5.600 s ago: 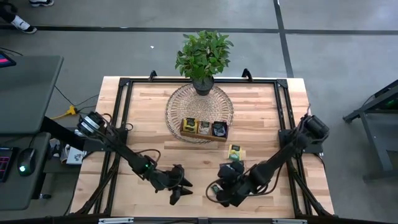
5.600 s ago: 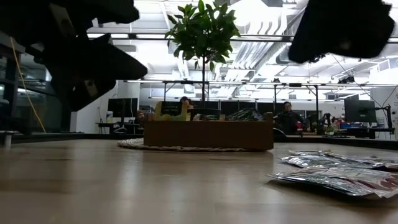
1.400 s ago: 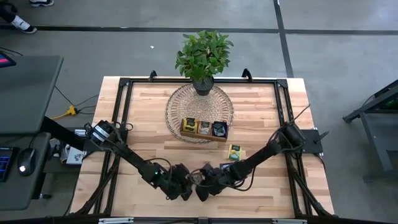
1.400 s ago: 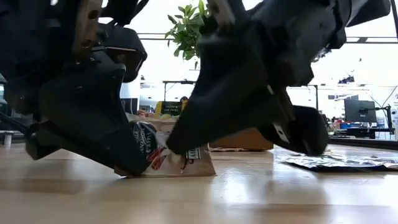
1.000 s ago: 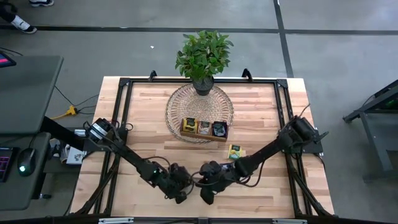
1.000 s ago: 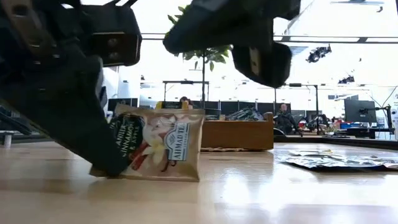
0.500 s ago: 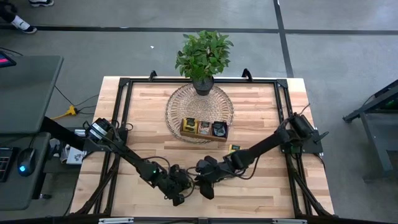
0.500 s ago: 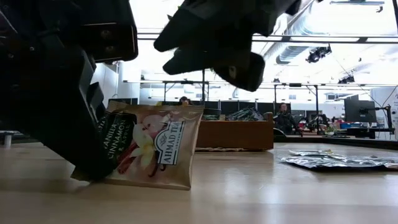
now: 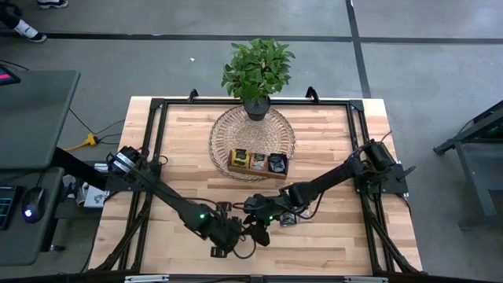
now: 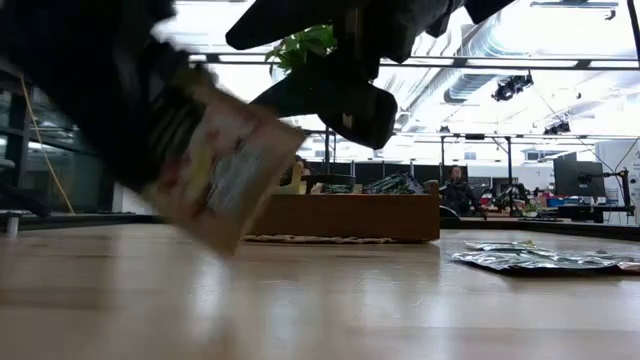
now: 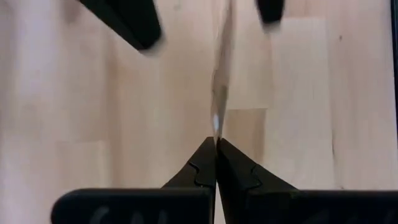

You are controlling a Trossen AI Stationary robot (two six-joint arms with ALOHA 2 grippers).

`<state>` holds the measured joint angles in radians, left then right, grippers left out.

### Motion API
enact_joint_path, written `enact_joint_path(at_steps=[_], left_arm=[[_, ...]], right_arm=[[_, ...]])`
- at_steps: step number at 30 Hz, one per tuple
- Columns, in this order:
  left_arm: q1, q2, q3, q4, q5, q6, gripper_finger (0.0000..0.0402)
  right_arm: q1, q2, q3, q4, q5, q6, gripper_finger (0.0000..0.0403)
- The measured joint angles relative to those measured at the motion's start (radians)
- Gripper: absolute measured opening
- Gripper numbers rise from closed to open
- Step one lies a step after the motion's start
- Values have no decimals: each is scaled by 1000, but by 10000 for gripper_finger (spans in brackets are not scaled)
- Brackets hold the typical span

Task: Pick & Place Tea
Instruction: Put the brown tea bag into the middle section of the wooden organizer

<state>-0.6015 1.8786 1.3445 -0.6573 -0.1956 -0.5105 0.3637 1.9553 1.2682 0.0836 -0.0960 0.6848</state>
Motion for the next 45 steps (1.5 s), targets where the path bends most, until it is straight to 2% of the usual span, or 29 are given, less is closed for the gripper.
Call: enact_joint_path(at_steps=[5, 12, 14, 19, 29, 45], left_arm=[[33, -1, 109, -176, 7, 75, 0], [72, 0, 193, -306, 58, 155, 0], [83, 0, 217, -323, 85, 179, 0], [98, 0, 255, -350, 68, 196, 0], [98, 0, 260, -370, 82, 193, 0], [98, 0, 260, -353, 80, 174, 0]], right_arm=[[1, -15, 0, 13, 22, -22, 186], [3, -38, 0, 35, 87, -108, 186], [4, -38, 0, 60, 109, -158, 186], [5, -39, 0, 72, 170, -232, 186], [6, -49, 0, 93, 221, -243, 180], [8, -51, 0, 77, 190, -222, 41]])
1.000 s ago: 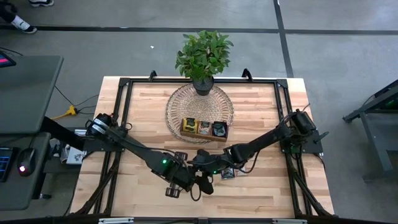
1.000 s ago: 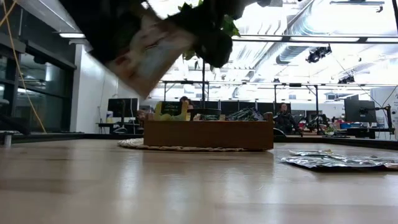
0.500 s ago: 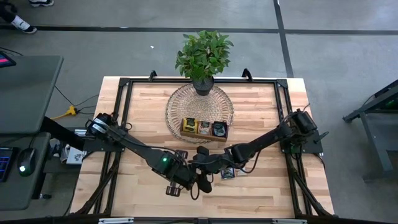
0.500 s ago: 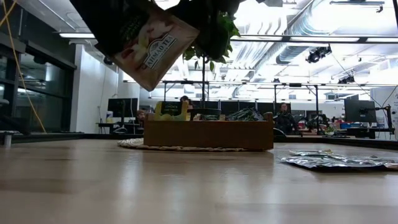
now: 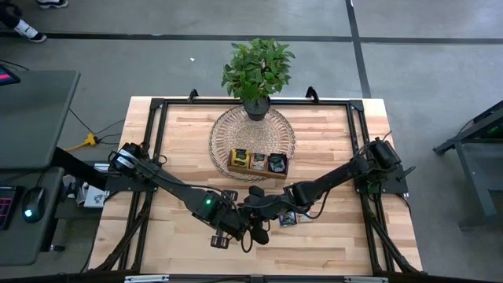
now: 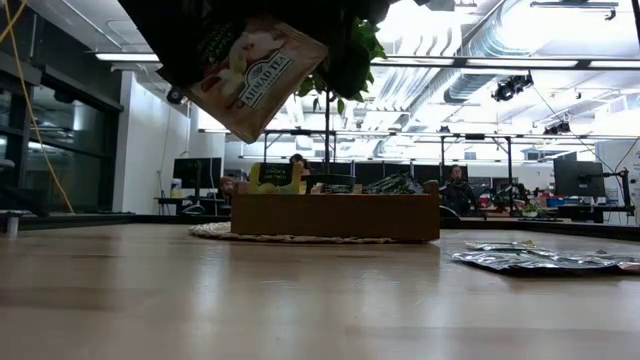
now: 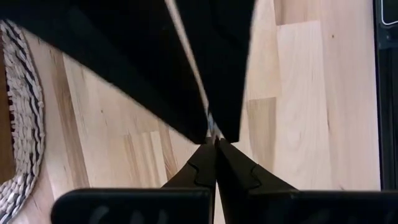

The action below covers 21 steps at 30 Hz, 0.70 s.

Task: Pick & Place Tea
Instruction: Put the brown tea bag into the middle section of the wooden organizer

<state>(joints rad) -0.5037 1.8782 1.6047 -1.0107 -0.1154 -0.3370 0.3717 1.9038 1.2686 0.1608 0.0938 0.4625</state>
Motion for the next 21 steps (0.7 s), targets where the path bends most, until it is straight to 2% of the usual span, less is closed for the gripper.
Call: enact_joint_path(at_steps=[3, 14, 17, 21], left_arm=[[0, 0, 0, 2, -3, -1, 0], [0, 0, 0, 15, -16, 18, 6], [1, 0, 0, 13, -23, 18, 31], [0, 0, 0, -25, -57, -26, 84]], right_arm=[[1, 0, 0, -1, -21, 4, 7], [11, 0, 0, -9, 14, 26, 1], [18, 0, 0, -17, 44, 28, 1], [27, 0, 0, -37, 102, 48, 1]])
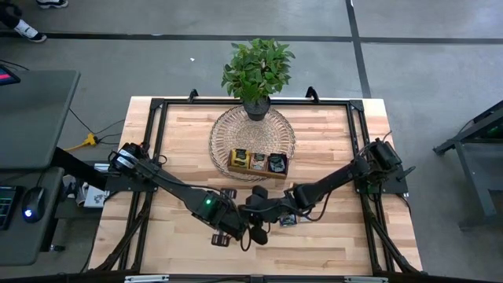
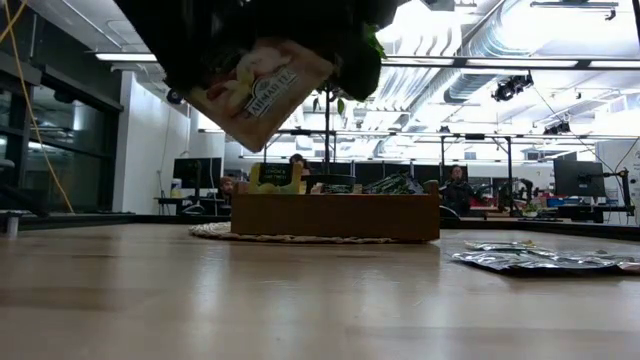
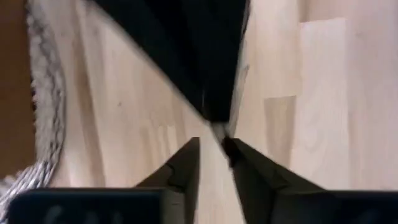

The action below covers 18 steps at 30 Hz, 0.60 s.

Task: Pick & Place Tea
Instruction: Put the brown tea bag into the middle section of the wooden organizer

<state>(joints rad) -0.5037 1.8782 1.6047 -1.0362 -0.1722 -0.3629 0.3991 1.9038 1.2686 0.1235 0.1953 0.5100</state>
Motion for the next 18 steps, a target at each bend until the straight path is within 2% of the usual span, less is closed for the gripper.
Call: enact_joint_path(at_steps=[5, 10, 13, 18], left_arm=[[0, -20, -10, -60, -81, -66, 140], [0, -115, -94, 1, -145, -127, 158], [-10, -208, -202, 139, -165, -157, 158], [-47, -363, -448, 528, -175, -198, 158]], right_arm=[[16, 0, -6, -39, 80, 35, 0], [43, -50, -112, 45, 214, 102, 0], [68, -112, -256, 238, 331, 145, 0], [96, -179, -485, 599, 481, 138, 0]])
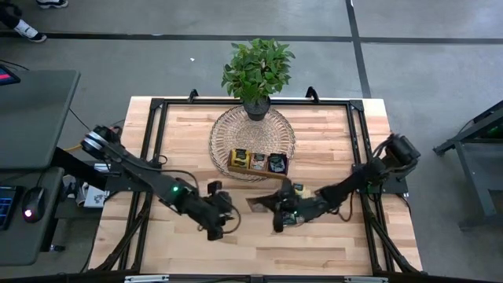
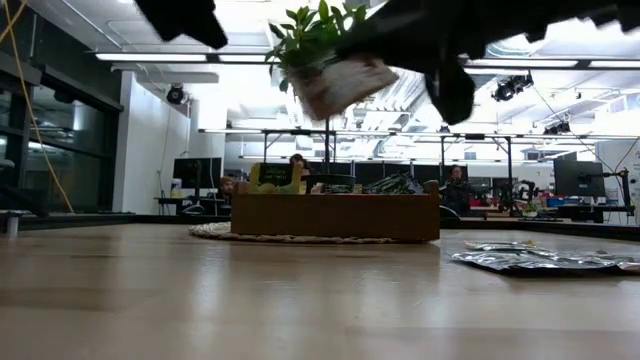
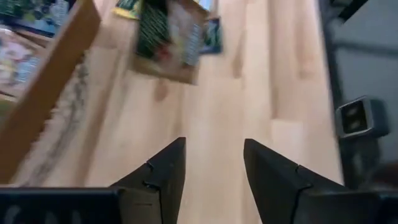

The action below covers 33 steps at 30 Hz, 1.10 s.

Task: Pick & Place Tea
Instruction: Put the brown tea bag into the middle section of the wooden organizer

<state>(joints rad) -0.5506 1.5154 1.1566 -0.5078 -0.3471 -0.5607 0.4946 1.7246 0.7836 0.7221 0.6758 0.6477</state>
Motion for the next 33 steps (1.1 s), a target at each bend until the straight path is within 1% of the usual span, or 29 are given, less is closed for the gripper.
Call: enact_joint_path(at_steps=[3, 7, 11, 14, 18, 20, 23, 29, 33], left_arm=[[-14, -61, -138, 240, 5, -38, 158], [-15, -85, -289, 600, 33, -84, 158], [-14, -88, -403, 959, 63, -104, 158], [-13, -72, -456, 1130, 67, -122, 158], [-13, -73, -496, 1255, 29, -126, 158], [-13, -73, -506, 1280, 18, -128, 158], [-13, -72, -511, 1326, 15, -128, 158], [-13, -73, -512, 1329, -9, -127, 158], [-13, -73, -512, 1328, -12, -128, 158]], right_arm=[[-11, -6, -74, 163, 50, -39, 0], [-70, -6, -127, 280, 52, -88, 0], [-163, -6, -151, 311, 8, -109, 0], [-228, -6, -159, 329, -44, -119, 0], [-303, -6, -160, 340, -110, -137, 0], [-334, -6, -159, 331, -144, -137, 0], [-372, -6, -159, 316, -166, -140, 0], [-419, -6, -159, 278, -196, -143, 0], [-431, -6, -159, 230, -216, -141, 0]])
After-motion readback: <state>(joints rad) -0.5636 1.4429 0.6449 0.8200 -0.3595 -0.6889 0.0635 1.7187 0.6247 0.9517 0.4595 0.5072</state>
